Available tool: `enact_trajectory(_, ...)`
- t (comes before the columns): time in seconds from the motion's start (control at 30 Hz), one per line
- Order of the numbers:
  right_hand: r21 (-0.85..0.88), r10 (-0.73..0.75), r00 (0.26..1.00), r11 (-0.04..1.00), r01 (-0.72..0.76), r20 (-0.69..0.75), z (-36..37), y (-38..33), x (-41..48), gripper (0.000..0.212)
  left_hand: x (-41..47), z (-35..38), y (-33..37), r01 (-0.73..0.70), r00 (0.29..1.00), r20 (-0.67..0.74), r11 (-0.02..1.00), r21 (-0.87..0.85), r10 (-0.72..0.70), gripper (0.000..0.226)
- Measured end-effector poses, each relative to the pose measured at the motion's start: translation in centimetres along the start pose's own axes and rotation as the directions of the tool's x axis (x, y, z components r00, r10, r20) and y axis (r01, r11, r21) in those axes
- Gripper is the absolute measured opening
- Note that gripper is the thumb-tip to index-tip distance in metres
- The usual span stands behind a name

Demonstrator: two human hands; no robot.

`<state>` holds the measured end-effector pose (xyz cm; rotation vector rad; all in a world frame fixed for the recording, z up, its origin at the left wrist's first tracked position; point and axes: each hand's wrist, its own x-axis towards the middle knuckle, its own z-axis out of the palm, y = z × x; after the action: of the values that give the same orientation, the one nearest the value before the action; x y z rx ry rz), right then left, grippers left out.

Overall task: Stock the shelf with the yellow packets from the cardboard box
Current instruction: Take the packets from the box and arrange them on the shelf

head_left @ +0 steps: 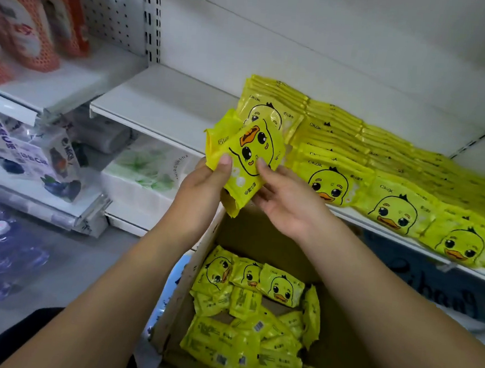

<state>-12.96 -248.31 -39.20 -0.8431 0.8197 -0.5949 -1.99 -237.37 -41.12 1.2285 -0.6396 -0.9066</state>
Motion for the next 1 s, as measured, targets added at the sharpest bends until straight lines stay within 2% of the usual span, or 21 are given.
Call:
enact_trajectory(0.07, -0.001, -0.010, 1.000, 1.000, 0.010, -0.013, 0.5, -0.5, 1.1, 0.046, 0.0, 0.1, 0.8, -0.015, 0.999, -0.033, 0.999, -0.038, 0.014, 0.041)
enact_trajectory(0.13, -0.095, -0.052, 0.998, 0.994, 0.049, -0.035, 1.1, -1.7, 2.3, 0.047, 0.6, 0.0, 1.2, -0.007, 0.994, -0.112, 0.993, -0.115, -0.006, 0.048)
enact_trajectory(0.2, -0.246, -0.117, 0.990, 0.965, 0.094, -0.080, 1.6, -3.4, 3.9, 0.046, 1.4, -0.2, 0.9, -0.025, 0.964, -0.266, 0.988, -0.153, -0.017, 0.033)
enact_trajectory(0.27, -0.436, -0.226, 0.967, 0.887, 0.155, -0.116, 1.9, -5.1, 5.6, 0.048, 2.5, -0.8, 0.2, -0.053, 0.913, -0.408, 0.982, -0.180, -0.025, 0.020)
enact_trajectory(0.37, -0.703, -0.409, 0.911, 0.664, 0.253, -0.058, 2.2, -7.5, 8.2, 0.039, 3.9, -1.5, -0.4, -0.059, 0.868, -0.495, 0.981, -0.185, -0.041, 0.009)
enact_trajectory(0.5, -0.940, -0.520, 0.846, 0.216, 0.265, 0.119, 1.6, -9.4, 12.5, 0.049, 5.4, -1.4, -0.4, -0.062, 0.855, -0.516, 0.977, -0.202, -0.053, 0.022)
enact_trajectory(0.6, -0.973, -0.477, 0.850, -0.060, 0.224, 0.225, 0.3, -10.0, 15.5, 0.048, 6.5, -1.3, -0.8, -0.049, 0.853, -0.516, 0.974, -0.221, -0.074, 0.022)
enact_trajectory(0.7, -0.951, -0.416, 0.864, -0.241, 0.195, 0.282, -0.5, -10.3, 17.2, 0.044, 7.3, -1.1, -1.2, -0.032, 0.861, -0.500, 0.970, -0.241, -0.096, 0.021)
enact_trajectory(0.93, -0.878, -0.454, 0.807, -0.452, 0.156, 0.377, -0.7, -11.3, 19.5, 0.040, 7.9, -0.4, -1.8, -0.022, 0.884, -0.459, 0.974, -0.224, -0.085, 0.021)
enact_trajectory(1.0, -0.867, -0.456, 0.802, -0.477, 0.145, 0.386, -0.8, -11.2, 19.8, 0.042, 7.8, 0.0, -2.0, -0.025, 0.898, -0.435, 0.976, -0.217, -0.074, 0.022)
